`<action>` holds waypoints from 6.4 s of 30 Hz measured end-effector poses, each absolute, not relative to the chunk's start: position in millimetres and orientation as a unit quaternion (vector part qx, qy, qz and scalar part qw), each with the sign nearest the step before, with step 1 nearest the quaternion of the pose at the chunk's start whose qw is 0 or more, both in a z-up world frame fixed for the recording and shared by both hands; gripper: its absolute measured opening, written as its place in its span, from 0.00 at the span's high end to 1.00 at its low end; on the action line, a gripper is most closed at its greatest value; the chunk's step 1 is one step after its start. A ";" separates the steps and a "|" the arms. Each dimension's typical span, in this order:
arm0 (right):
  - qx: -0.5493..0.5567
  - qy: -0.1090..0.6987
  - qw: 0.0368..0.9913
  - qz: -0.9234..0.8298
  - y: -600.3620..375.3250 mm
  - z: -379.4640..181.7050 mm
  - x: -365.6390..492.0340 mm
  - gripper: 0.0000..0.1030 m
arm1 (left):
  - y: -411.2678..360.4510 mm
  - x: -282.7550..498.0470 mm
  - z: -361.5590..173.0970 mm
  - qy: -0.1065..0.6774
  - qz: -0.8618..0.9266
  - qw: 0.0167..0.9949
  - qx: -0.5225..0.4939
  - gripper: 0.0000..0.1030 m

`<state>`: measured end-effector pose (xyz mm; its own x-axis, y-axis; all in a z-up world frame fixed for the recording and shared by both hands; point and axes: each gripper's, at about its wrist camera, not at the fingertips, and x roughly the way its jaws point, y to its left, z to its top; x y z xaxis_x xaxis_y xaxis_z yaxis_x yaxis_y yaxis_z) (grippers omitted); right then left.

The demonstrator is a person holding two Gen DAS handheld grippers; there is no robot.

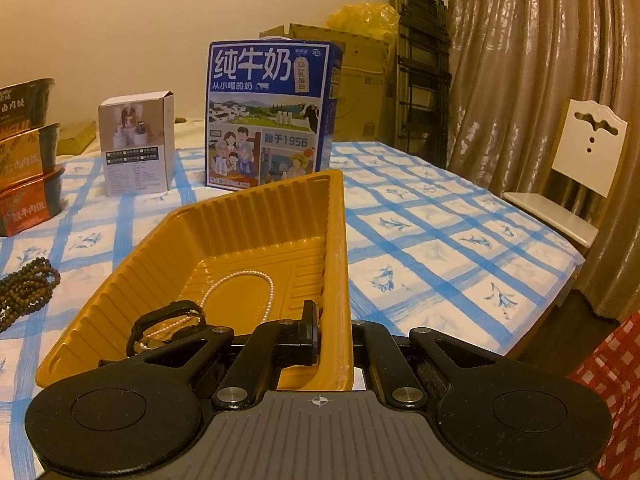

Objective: Organize jewelry
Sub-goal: 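Move the left gripper back to the brown bead strands, then lower the left gripper onto the bead strands and close, then lift one dark bead strand off the pile with the left gripper, then carry the bead strand over the orange tray and open the left gripper, then move the left gripper back to the remaining bead strands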

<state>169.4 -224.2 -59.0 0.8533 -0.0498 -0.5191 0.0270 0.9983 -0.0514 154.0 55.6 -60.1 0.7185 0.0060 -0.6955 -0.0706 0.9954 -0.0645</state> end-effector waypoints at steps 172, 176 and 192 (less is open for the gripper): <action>-0.023 0.280 0.959 -0.038 -203.6 -51.1 168.5 0.96 | 77.7 180.3 -41.2 0.382 -0.052 0.922 -0.031 0.81; -0.024 0.279 0.959 -0.038 -203.1 -49.7 166.7 0.95 | 82.9 179.1 -43.3 0.381 -0.045 0.923 -0.028 0.81; -0.024 0.279 0.959 -0.039 -201.1 -49.2 163.7 0.95 | 92.1 172.5 -60.4 0.395 -0.033 0.918 -0.020 0.81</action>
